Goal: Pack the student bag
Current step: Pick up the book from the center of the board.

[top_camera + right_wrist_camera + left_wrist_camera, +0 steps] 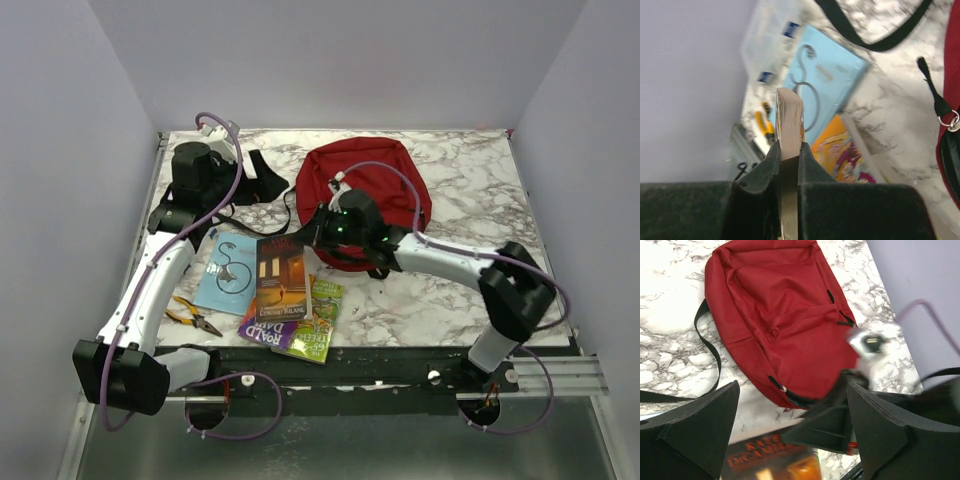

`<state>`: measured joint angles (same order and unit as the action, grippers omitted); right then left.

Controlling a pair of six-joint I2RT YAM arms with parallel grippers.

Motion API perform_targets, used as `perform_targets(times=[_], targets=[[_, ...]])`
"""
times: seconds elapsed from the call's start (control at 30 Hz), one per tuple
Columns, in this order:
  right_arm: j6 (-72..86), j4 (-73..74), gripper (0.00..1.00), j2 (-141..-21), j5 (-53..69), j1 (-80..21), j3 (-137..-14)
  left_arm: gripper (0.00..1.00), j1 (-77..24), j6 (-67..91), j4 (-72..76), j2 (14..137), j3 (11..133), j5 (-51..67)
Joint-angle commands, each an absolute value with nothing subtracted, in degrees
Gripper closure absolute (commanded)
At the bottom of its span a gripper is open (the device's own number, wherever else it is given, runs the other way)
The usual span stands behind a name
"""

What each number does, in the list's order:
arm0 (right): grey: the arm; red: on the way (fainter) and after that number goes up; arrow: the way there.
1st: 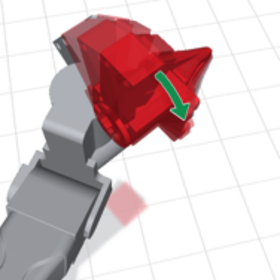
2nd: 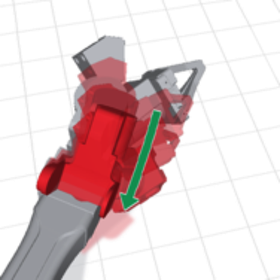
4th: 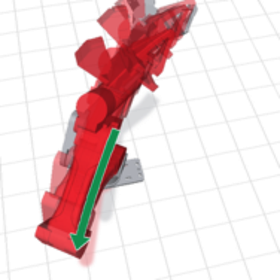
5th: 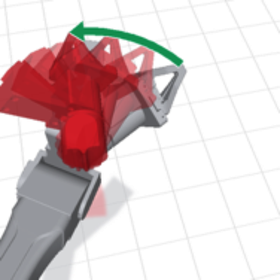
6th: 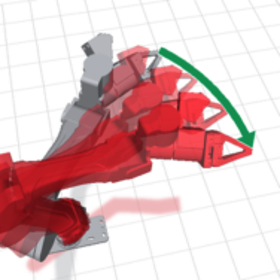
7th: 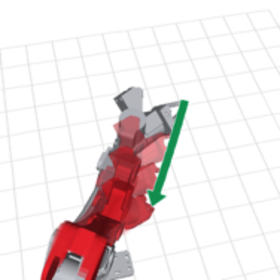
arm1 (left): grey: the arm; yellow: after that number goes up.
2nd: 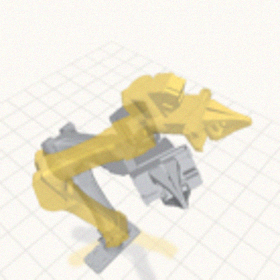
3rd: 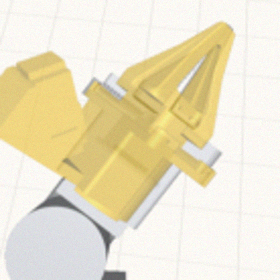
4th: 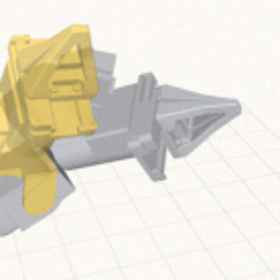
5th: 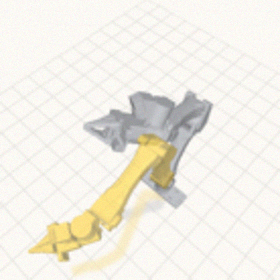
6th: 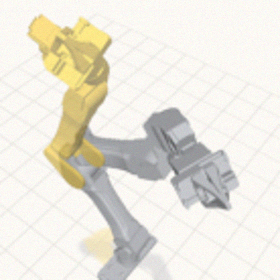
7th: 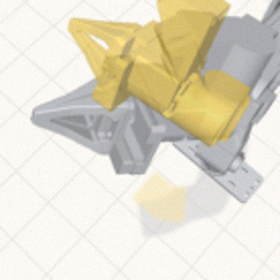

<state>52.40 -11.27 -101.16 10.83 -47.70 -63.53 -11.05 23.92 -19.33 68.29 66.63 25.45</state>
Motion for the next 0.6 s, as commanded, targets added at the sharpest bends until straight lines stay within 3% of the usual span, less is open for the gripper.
perform_targets(times=[0.0, 0.1, 0.33, 0.57], targets=[[49.2, -14.3, 1.0, -88.5, 16.0, -43.7, -60.4, 0.1, -9.3, 22.8, -18.1, 68.6, 68.9, 28.1], [50.3, -10.9, 1.0, -85.2, 24.7, -35.1, -59.1, 0.1, -9.1, 22.7, -17.4, 68.6, 69.1, 30.9], [58.5, -21.0, 0.99, -76.0, 45.9, -14.8, -47.4, 0.11, -11.2, 27.9, -12.3, 75.7, 69.9, 50.9], [62.9, -23.3, 1.0, -70.7, 54.3, -6.1, -45.4, 0.13, -18.2, 36.1, -6.6, 81.7, 67.6, 55.2]])
